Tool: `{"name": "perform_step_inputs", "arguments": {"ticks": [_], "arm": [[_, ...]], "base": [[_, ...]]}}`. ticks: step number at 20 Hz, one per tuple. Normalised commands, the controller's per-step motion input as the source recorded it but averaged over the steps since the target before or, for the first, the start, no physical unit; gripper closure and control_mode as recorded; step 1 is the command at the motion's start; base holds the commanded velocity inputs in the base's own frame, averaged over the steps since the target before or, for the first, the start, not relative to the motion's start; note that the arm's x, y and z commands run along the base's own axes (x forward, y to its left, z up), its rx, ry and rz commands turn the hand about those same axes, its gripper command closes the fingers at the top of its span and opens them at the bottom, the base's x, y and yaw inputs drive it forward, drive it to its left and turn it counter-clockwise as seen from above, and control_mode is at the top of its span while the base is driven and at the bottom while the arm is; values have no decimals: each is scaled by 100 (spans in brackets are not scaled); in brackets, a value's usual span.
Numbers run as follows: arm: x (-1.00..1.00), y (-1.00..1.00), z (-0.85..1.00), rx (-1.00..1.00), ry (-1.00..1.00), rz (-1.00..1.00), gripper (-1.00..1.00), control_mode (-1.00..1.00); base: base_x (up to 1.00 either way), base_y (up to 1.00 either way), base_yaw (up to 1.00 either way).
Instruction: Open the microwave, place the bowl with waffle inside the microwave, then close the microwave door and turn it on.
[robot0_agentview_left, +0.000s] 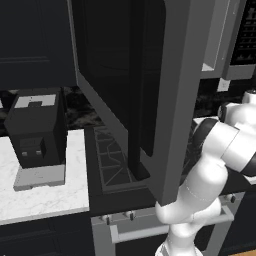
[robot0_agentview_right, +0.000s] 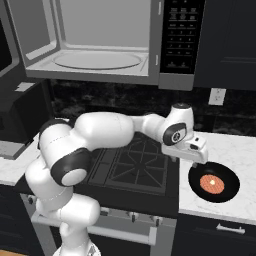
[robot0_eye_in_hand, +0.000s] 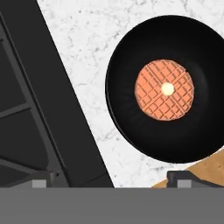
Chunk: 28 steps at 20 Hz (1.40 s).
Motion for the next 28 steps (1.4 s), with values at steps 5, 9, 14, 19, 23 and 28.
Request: {"name": "perform_step_inputs", "arguments": {"ticks": [5, 9, 14, 19, 23, 28], "arm": [[1, 0, -31, 0, 0, 11, -100, -100], [13, -16, -27, 0, 0, 16, -100, -100], [18, -20, -30, 0, 0, 18, -100, -100], [14, -26, -26, 0, 0, 16, -100, -100], [4, -23, -19, 0, 0, 13, -100, -100], [0, -7, -16, 0, 0, 8, -100, -100]], "base": [[0, 0, 0], [0, 0, 0], [0, 0, 0], [0, 0, 0], [0, 0, 0], [0, 0, 0]]}}
